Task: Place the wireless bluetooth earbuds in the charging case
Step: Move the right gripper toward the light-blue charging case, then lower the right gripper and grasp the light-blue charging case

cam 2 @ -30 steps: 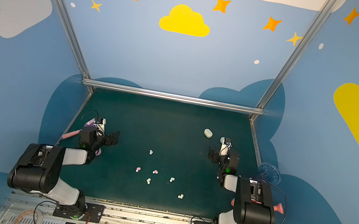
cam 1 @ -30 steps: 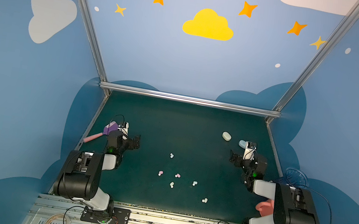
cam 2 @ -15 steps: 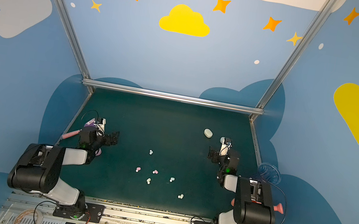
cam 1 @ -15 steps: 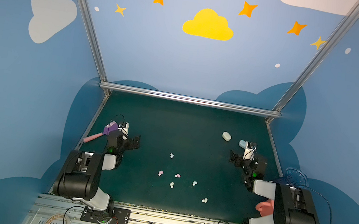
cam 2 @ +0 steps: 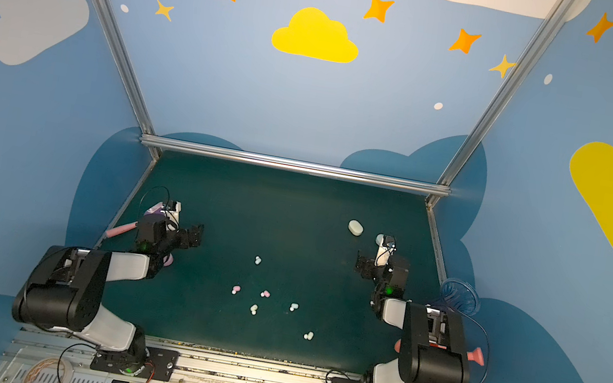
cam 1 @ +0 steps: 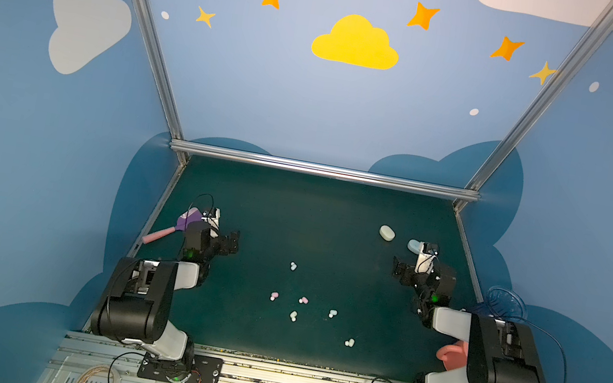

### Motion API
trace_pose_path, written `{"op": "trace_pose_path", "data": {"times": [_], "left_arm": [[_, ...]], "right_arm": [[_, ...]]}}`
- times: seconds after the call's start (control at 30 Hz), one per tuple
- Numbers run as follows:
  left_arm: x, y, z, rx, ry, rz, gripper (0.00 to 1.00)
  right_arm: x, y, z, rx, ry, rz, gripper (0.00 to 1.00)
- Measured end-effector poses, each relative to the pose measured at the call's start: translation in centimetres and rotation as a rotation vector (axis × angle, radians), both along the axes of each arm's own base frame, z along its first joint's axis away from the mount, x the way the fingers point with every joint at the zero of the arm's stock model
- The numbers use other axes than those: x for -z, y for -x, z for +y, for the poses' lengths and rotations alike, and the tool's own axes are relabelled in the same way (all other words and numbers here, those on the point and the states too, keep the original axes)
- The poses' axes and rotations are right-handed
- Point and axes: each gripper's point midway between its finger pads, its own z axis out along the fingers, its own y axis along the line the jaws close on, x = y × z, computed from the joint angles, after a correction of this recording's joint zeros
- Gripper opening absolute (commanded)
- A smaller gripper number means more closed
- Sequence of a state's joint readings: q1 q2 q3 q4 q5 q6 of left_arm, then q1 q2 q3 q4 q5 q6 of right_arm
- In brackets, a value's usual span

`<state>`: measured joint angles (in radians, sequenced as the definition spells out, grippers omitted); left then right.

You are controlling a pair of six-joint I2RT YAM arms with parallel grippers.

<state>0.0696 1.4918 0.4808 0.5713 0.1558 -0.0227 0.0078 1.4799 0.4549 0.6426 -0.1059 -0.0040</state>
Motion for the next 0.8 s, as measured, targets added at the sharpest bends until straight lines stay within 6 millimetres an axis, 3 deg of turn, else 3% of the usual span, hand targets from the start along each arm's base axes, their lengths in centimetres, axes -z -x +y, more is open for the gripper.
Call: {"op": "trace_pose_path", "data": {"times": [0.07, 0.13, 0.23, 0.3, 0.4, 0.53, 0.8], "left_arm": [[-1.7, -0.7, 0.0, 0.001, 0.000, -0.005, 1.00], [-4.0, -1.1, 0.0, -0.001, 0.001, -0.031, 1.00], [-6.6, -0.4, -0.5, 0.000, 0.008, -0.065, 1.00], [-7.2, 0.1, -1.1, 0.008, 0.017, -0.055, 1.00], [-7.7, 0.5, -2.1, 0.029, 0.031, -0.020, 1.00], [-8.1, 0.6, -3.7, 0.068, 0.045, 0.017, 1.00], [-6.9, 1.8, -6.2, 0.139, 0.096, 0.098, 1.00]], "right_arm": [[-1.5, -0.8, 0.0, 0.003, -0.003, 0.032, 0.97], [-4.2, -2.1, -0.2, 0.019, -0.012, 0.020, 0.97], [-8.1, -3.7, -0.3, 0.048, -0.045, 0.014, 0.97], [-9.3, -4.2, -0.3, 0.066, -0.071, 0.047, 0.97], [-9.3, -4.4, -0.1, 0.109, -0.108, 0.145, 0.97], [-7.4, -4.3, 1.0, 0.143, -0.142, 0.331, 0.97], [-5.2, -5.3, 0.8, 0.277, -0.174, 0.616, 0.96]]}}
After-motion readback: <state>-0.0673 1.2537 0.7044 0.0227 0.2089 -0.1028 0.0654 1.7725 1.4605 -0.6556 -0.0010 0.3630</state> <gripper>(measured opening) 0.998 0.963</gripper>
